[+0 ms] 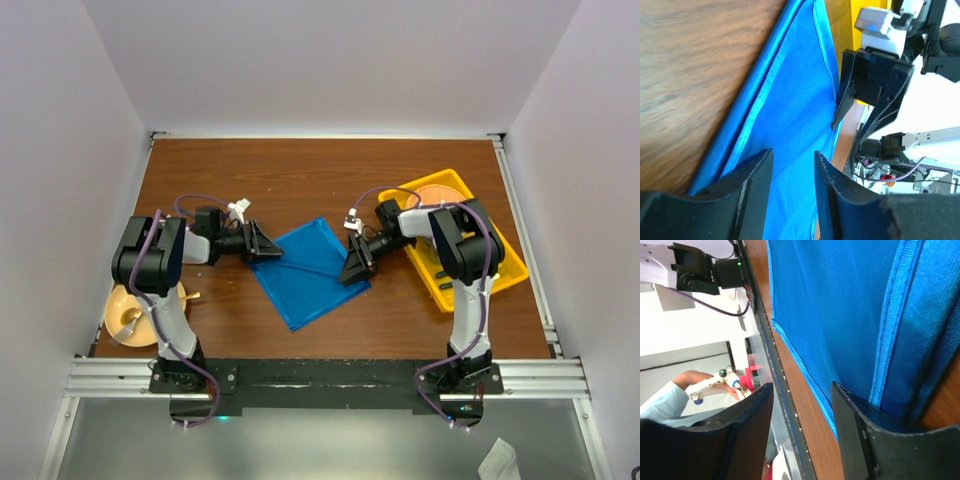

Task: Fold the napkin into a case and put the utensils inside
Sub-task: Smooth out the upper triangle-folded napkin at the center of the board.

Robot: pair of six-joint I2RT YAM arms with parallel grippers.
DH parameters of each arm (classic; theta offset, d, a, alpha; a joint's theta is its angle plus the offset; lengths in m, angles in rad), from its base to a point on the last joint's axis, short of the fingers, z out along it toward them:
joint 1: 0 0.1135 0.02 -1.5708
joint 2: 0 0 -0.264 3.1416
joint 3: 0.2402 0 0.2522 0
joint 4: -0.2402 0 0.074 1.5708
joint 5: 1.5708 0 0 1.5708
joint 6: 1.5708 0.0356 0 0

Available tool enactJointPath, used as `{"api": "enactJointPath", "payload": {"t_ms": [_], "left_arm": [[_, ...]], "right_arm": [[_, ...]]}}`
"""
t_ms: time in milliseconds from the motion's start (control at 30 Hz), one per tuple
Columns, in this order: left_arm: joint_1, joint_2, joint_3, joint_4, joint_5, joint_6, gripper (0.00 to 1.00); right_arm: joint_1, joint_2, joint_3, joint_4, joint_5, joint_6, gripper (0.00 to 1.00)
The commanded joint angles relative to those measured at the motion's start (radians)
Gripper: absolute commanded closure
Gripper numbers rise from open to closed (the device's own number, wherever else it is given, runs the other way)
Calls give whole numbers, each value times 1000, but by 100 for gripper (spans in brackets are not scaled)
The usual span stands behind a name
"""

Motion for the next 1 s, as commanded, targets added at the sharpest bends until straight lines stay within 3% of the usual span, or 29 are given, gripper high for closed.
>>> {"api": "enactJointPath", "payload": {"t_ms": [0,100,233,300,367,500,600,800,967], "left_arm": [[41,19,-27,27,-18,11,53],[43,20,-24,72,25,-8,46],[36,-42,-7,112,77,-68,47],[35,-107,28,31,92,-40,48],[35,-151,64,-67,86,59,51],[35,-246,198,-467,-58,385,63],[33,-280,241,-599,-183,522,70],[-28,-253,317,-759,-355,742,74],[-108,-225,347,-830,-449,814,75]], "right_arm": [[0,44,-14,-22,157,-71,47],[0,37,-22,-22,165,-71,48],[1,18,-25,-16,165,-62,50],[3,-2,-22,-15,163,-53,53],[4,-31,-27,-4,155,-22,54],[24,-145,-4,-30,142,18,57],[26,-199,70,-50,146,63,57],[27,-187,234,-57,281,44,61],[29,-76,308,-61,396,-13,65]]}}
